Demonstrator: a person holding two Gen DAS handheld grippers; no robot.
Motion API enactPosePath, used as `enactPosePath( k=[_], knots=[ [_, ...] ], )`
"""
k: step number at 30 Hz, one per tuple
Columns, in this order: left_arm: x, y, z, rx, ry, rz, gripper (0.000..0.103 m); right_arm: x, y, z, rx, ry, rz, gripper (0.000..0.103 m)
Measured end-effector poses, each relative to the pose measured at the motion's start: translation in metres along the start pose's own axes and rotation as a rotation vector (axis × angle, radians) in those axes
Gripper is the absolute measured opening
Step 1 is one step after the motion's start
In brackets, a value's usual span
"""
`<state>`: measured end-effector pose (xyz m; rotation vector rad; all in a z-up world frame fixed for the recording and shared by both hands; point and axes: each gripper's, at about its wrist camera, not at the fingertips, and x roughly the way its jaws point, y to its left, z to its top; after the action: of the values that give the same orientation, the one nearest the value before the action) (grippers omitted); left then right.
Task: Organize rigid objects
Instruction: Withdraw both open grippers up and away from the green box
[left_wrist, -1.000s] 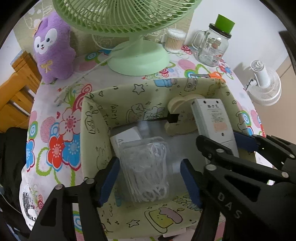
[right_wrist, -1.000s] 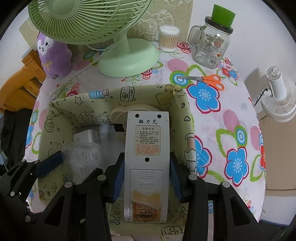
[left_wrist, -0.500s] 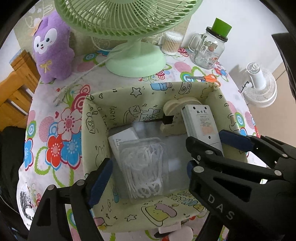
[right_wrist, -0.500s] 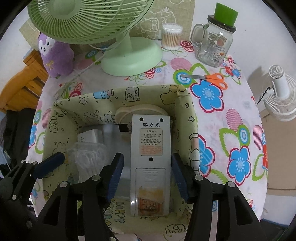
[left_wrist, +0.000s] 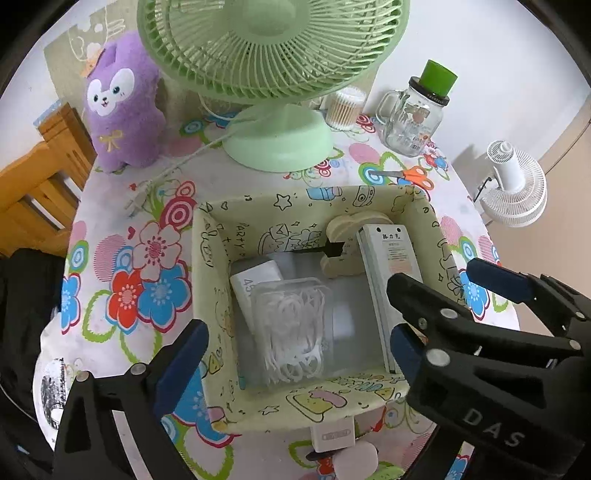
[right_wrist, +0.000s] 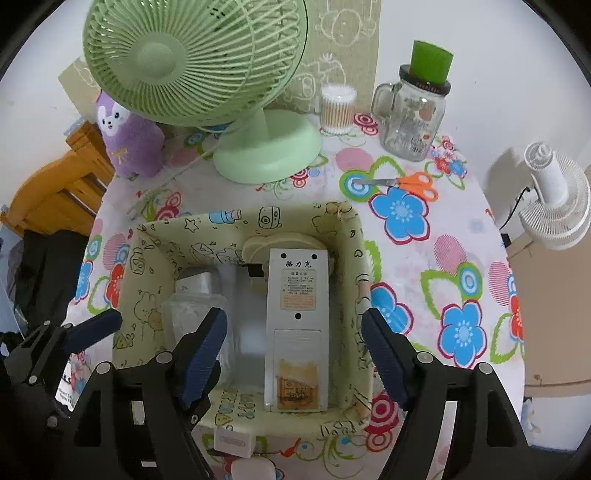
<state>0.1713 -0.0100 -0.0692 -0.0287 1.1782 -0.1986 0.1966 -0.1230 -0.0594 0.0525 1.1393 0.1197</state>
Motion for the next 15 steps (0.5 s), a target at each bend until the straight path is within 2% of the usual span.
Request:
enactPosePath(
  k=[15],
  knots=[
    [-0.029,-0.009,-0.023,0.008,-0.035,0.022,0.103,-0.031,-0.018,-0.025,0.027,-0.025,0.03,0.085]
  ],
)
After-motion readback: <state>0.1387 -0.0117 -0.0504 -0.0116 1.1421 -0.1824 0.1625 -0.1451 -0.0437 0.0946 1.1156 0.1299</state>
